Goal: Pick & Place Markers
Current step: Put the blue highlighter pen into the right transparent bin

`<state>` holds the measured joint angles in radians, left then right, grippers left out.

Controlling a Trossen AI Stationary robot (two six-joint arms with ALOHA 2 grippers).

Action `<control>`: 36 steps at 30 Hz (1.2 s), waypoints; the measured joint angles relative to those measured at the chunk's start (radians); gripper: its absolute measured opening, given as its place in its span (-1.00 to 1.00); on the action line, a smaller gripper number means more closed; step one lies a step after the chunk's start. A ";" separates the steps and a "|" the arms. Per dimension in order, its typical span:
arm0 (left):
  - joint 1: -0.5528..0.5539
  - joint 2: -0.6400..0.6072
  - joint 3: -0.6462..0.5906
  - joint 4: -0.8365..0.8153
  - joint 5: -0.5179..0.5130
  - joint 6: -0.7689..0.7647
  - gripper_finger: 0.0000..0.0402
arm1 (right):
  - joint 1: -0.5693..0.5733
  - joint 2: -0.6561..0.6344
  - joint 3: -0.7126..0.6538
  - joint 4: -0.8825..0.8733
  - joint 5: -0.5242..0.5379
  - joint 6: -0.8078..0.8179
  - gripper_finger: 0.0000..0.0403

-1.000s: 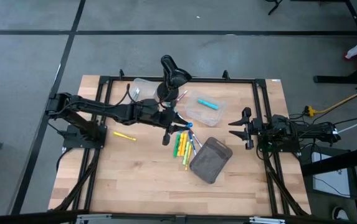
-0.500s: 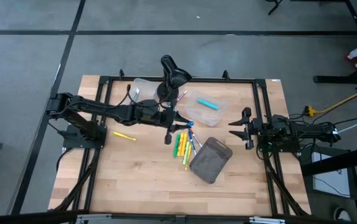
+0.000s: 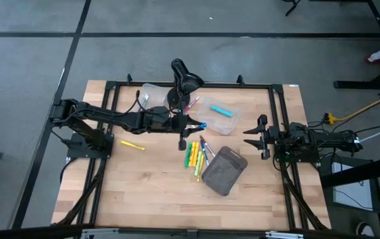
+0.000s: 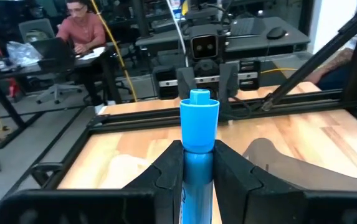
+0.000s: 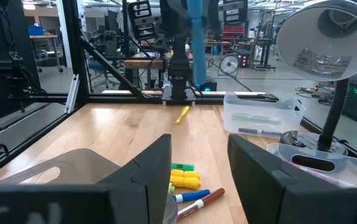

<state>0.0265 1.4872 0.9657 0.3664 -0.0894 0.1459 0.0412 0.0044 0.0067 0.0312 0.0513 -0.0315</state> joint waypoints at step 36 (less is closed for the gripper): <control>-0.053 0.066 0.102 -0.064 -0.207 -0.005 -0.71 | 0.000 0.000 0.000 0.000 0.000 0.000 -0.22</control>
<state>-0.0265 1.5527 1.0678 0.3027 -0.2969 0.1410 0.0410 0.0044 0.0068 0.0315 0.0514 -0.0311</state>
